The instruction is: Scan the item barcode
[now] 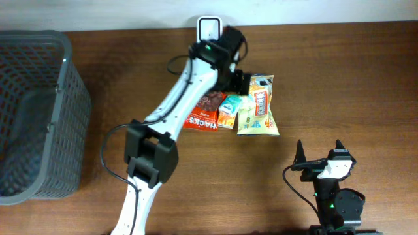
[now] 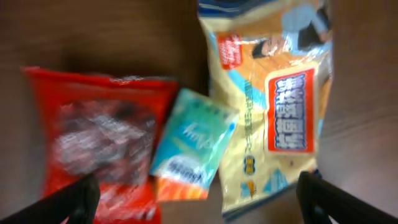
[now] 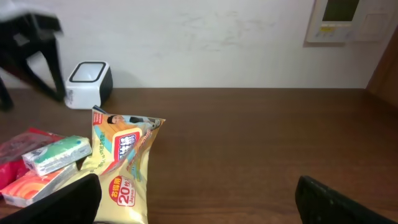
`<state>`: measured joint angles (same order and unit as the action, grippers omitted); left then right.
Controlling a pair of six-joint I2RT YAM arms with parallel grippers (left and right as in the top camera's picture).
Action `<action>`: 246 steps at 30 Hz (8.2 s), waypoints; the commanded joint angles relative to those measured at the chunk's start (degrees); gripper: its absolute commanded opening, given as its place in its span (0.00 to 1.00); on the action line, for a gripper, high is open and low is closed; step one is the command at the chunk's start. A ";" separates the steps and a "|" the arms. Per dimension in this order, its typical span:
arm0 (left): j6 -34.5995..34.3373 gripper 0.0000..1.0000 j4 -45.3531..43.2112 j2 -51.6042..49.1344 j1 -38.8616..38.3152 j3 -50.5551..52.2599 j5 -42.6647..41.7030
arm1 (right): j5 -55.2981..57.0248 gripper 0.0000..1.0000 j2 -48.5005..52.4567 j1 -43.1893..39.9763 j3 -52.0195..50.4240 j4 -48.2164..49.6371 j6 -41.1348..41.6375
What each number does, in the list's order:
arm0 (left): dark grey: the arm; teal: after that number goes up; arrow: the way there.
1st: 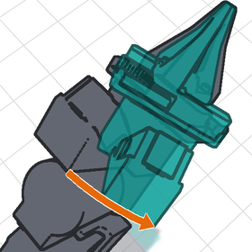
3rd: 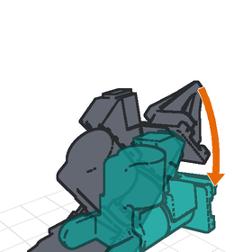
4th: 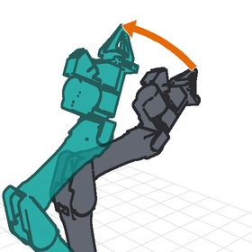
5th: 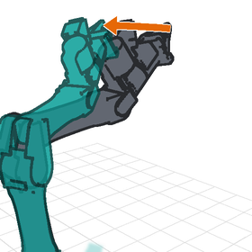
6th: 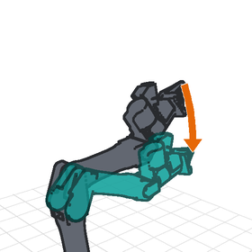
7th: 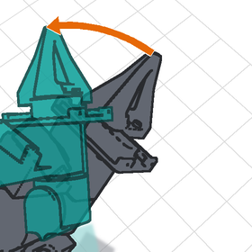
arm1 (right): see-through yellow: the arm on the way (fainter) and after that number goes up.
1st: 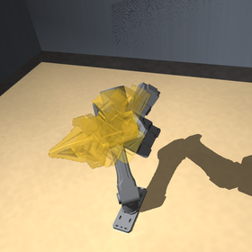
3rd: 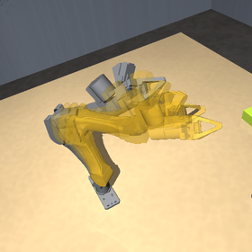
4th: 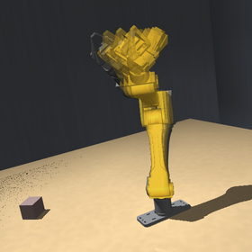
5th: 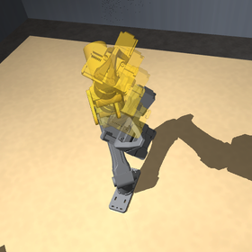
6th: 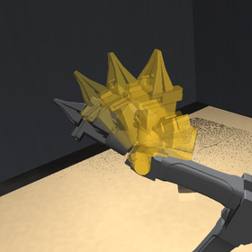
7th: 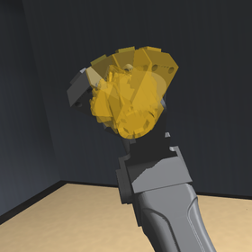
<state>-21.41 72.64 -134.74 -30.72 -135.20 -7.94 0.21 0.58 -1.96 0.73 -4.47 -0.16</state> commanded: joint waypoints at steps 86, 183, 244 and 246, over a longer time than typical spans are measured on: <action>-4.90 0.99 16.79 42.47 33.99 12.52 8.79 | -36.79 0.99 4.28 -0.39 16.37 29.03 6.29; -4.90 0.99 16.79 42.47 33.99 12.52 8.79 | -63.89 0.04 105.72 20.41 82.34 -18.75 13.75; -4.90 0.99 16.79 42.47 33.99 12.52 8.79 | 17.25 0.04 129.15 18.45 94.12 42.34 -15.19; -4.90 0.99 16.79 42.47 33.99 12.52 8.79 | 20.50 0.04 125.26 15.08 94.12 36.61 -7.06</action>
<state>-25.82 89.52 -92.38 3.14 -122.76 0.86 11.70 133.10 18.31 93.82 36.51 -23.90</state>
